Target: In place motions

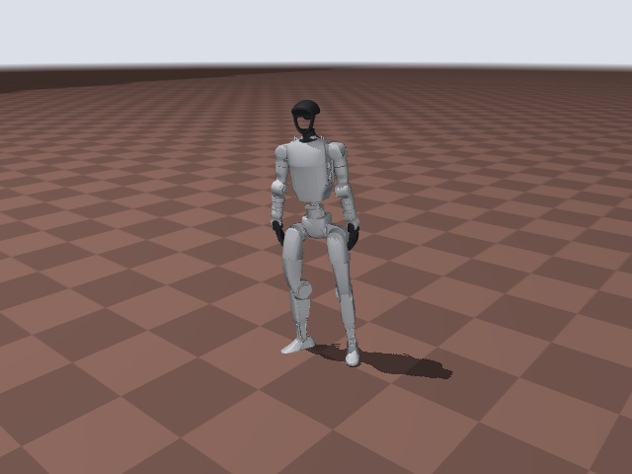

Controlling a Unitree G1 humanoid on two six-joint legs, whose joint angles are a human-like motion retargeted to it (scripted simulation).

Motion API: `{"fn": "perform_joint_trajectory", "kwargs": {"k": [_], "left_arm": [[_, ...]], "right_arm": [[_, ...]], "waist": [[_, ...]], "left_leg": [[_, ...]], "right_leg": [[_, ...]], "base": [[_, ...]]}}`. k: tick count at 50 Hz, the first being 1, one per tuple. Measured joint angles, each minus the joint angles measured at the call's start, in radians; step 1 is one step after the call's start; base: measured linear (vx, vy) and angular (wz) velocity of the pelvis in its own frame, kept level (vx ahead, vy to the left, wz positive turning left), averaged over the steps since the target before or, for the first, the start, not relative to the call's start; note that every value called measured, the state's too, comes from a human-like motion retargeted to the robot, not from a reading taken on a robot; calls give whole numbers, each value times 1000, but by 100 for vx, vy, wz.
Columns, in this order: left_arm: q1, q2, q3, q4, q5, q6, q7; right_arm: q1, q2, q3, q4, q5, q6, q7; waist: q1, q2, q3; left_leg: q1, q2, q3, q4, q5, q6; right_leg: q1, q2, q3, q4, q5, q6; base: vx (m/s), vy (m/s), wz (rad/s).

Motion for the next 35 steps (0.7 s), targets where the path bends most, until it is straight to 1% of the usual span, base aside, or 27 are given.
{"fn": "perform_joint_trajectory", "kwargs": {"k": [5,12,20,27,35], "left_arm": [[29,-6,43,17,-63,1,47],[49,-19,93,17,-153,-10,63],[7,-21,54,17,-134,-45,68],[-27,-25,4,-7,-109,-72,69],[-55,-30,-40,-23,-82,-81,57]], "right_arm": [[-4,14,33,-12,-43,-15,2],[-5,29,82,-47,-81,-57,-30],[-2,35,101,-42,-108,-68,-42],[8,29,88,16,-99,-54,-66],[31,20,63,80,-67,-32,-90]], "waist": [[31,-21,-16],[20,-34,-33],[6,-37,-35],[-8,-30,-51],[-39,-9,-58]], "left_leg": [[-5,-14,-43,-1,2,4],[-6,-24,-85,1,2,9],[7,-27,-92,2,5,18],[11,-29,-79,-1,3,23],[18,-23,-60,-5,-6,28]], "right_leg": [[40,0,-56,-10,-16,3],[88,9,-111,-23,-31,9],[113,13,-119,-26,-34,12],[99,12,-94,-24,-30,13],[82,19,-62,-22,-23,11]], "base": [[6,4,53],[7,2,36],[1,0,2],[0,0,-11],[0,0,-20]]}}
